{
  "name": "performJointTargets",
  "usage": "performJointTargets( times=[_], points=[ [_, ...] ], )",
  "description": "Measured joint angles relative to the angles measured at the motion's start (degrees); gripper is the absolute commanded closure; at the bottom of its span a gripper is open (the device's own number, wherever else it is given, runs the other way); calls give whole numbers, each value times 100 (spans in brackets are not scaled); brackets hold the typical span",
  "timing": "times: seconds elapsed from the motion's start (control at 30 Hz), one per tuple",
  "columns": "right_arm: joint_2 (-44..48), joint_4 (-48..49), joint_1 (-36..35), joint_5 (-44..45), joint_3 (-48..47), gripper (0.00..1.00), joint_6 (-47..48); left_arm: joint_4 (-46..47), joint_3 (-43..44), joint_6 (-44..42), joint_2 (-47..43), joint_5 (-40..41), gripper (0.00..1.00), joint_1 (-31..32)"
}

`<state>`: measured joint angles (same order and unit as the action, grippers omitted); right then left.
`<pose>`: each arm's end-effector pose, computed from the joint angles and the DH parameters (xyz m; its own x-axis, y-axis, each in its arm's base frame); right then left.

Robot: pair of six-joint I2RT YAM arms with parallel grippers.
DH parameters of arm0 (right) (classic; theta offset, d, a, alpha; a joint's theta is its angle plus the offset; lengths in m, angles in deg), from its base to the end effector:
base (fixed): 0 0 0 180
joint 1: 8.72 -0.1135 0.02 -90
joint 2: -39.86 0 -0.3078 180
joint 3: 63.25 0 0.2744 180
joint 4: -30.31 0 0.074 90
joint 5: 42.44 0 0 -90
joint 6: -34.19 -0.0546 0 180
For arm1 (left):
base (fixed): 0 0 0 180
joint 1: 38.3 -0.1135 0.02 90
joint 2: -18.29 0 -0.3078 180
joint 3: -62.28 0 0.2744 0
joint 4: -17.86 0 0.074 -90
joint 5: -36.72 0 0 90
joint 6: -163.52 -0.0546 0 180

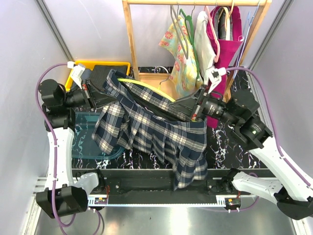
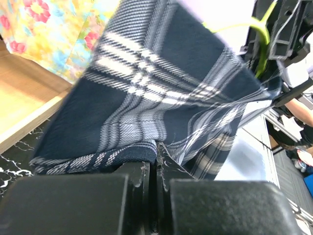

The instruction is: Remove the skirt from the hanger

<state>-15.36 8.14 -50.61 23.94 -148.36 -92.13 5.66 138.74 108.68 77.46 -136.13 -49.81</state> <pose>0.1382 0.1533 0.5197 -0.4568 0.3192 -0.8303 -0.7903 0.2828 0.5436 0.2114 -0.0122 0.4665 -0.4723 -0.1693 -0.8650 0.8215 0.2711 -0.5016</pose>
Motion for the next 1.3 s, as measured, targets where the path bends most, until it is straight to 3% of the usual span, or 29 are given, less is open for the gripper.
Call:
performJointTargets(
  times=[0.13, 0.37, 0.6, 0.83, 0.93, 0.97, 1.3],
  points=[
    [-127, 273, -210, 46, 87, 100, 63, -92, 0, -17, -24, 173, 100, 7],
    [-474, 688, -914, -31, 83, 86, 92, -98, 46, -20, -24, 723, 100, 98],
    [-881, 837, -1224, -280, 83, 85, 87, -151, 46, -20, -24, 1268, 100, 98],
    [-1058, 820, -1226, 98, 85, 72, 236, -205, 55, -17, -271, 994, 100, 264],
    [-1145, 693, -1226, 153, 153, 87, 315, -205, 107, -39, -413, 1058, 100, 214],
    [-1154, 671, -1228, 153, 153, 100, 365, -205, 131, -44, -431, 1088, 100, 210],
    [-1008, 667, -1283, 306, 144, 100, 621, -756, 225, -413, -459, 1073, 99, 210]
  ],
)
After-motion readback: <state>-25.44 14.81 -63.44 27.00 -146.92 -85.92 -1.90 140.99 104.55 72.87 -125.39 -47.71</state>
